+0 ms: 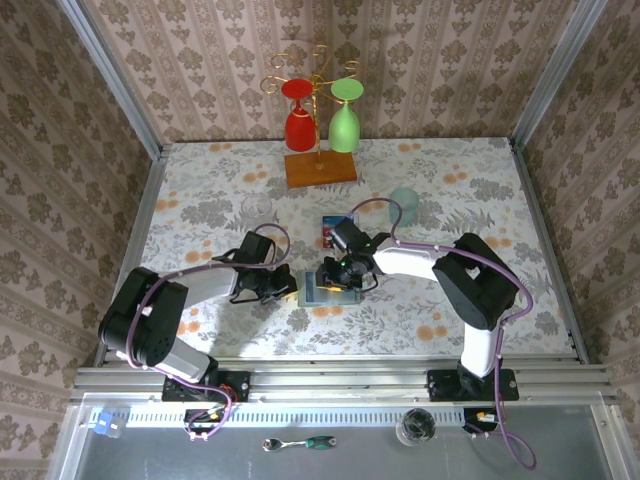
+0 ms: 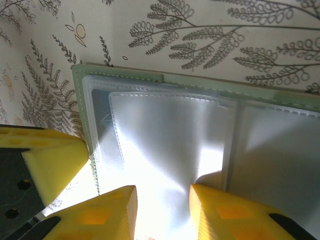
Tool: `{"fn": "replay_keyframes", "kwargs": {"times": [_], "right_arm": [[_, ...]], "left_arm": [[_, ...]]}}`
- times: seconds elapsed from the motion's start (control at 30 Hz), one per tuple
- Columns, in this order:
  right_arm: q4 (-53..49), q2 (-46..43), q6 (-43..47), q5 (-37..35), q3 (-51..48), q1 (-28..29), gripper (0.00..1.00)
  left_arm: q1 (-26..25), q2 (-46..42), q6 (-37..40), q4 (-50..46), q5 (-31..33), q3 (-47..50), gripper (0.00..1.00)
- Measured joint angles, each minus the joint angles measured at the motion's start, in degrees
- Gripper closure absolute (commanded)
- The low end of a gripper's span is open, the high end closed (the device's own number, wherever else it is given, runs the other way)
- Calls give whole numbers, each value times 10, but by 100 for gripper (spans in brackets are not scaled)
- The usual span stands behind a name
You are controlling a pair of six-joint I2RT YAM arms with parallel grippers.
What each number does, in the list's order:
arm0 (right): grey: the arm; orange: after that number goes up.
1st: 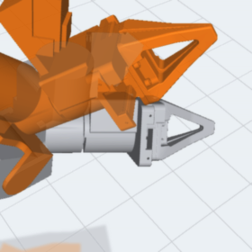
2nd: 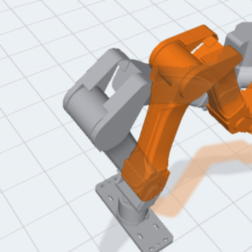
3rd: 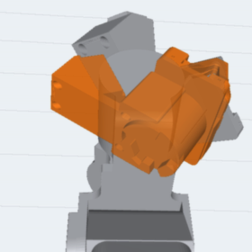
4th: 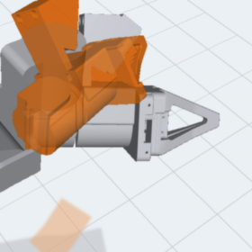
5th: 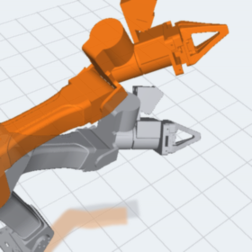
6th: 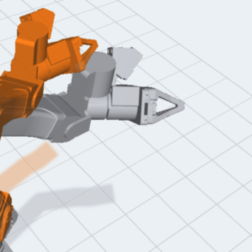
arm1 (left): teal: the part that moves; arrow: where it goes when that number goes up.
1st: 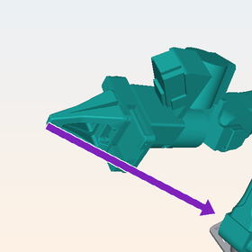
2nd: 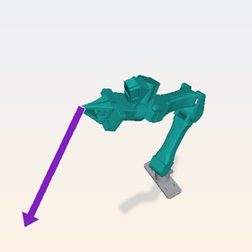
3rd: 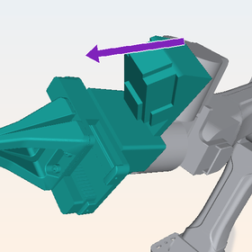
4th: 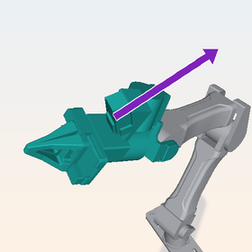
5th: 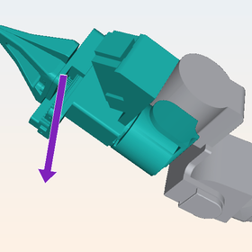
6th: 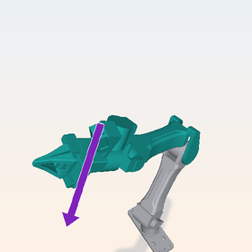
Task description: Take the credit cards out of the card holder
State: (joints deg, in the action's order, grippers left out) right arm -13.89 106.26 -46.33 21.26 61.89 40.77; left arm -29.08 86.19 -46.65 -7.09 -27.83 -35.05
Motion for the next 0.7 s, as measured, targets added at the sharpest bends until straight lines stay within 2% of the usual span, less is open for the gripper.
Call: {"fn": "replay_keyframes", "kwargs": {"times": [0.5,0.57,0.7], "right_arm": [[94,-14,-9,51,-61,-23,67],[109,-16,-13,60,-71,-27,68],[130,-17,-19,75,-83,-33,68]], "left_arm": [[0,-25,-5,0,-9,-20,99],[-1,-30,-8,3,-12,-21,92],[-5,-30,-18,18,-21,-23,83]]}}
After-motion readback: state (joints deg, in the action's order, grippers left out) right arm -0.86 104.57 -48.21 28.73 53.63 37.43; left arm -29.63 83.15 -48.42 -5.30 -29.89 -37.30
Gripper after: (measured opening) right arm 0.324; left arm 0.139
